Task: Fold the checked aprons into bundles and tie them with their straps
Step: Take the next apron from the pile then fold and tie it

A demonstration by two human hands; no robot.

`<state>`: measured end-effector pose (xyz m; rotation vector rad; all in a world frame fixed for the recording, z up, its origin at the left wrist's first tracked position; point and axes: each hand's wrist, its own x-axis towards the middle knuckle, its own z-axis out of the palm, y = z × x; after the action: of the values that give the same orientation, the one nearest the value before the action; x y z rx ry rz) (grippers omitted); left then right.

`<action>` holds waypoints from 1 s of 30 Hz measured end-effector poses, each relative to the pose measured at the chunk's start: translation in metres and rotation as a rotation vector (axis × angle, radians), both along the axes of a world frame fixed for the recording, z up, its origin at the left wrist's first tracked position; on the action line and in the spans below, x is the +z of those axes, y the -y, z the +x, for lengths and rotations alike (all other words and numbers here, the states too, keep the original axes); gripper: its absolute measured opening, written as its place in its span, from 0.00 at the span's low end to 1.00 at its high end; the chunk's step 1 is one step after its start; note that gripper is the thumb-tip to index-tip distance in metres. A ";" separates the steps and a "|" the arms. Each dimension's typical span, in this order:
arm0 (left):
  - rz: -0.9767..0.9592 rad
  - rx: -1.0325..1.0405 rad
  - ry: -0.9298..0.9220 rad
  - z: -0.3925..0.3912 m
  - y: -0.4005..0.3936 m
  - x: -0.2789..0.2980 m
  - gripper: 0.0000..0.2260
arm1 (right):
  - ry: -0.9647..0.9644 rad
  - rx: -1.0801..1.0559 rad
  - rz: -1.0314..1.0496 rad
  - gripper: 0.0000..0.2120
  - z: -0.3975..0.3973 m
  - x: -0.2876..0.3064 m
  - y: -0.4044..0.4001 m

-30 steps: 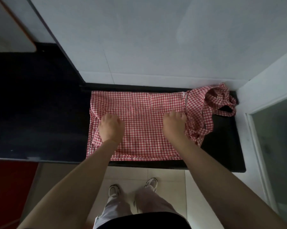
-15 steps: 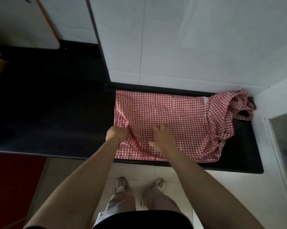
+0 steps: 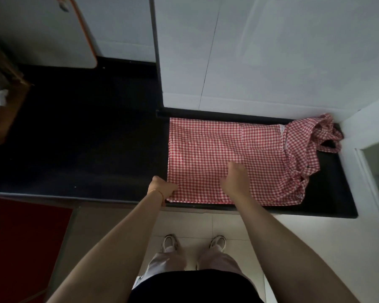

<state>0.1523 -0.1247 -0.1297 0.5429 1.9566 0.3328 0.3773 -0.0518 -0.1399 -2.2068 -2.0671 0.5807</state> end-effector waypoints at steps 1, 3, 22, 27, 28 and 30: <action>-0.016 -0.012 -0.009 0.003 0.004 0.000 0.15 | -0.040 -0.118 0.031 0.12 0.004 0.004 0.009; -0.045 -0.019 -0.023 0.006 0.010 0.001 0.11 | -0.144 -0.352 -0.046 0.04 0.013 0.009 0.023; 0.296 -0.870 -0.614 0.054 0.009 -0.010 0.22 | -0.996 -1.151 -0.289 0.06 0.033 0.001 0.055; -0.009 -0.782 -0.779 0.048 -0.017 0.004 0.22 | -0.145 -0.410 0.032 0.06 0.061 0.016 0.046; -0.026 -0.769 -0.801 0.049 -0.022 0.005 0.22 | -0.005 -0.255 0.067 0.06 0.067 0.016 0.042; 0.092 -0.793 -0.776 0.063 -0.029 0.005 0.23 | 0.117 -0.014 0.063 0.06 0.081 0.012 0.033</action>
<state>0.2153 -0.0955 -0.1250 1.6163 2.2330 -0.3510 0.4580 -0.0852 -0.1275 -2.2697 -2.0905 0.3884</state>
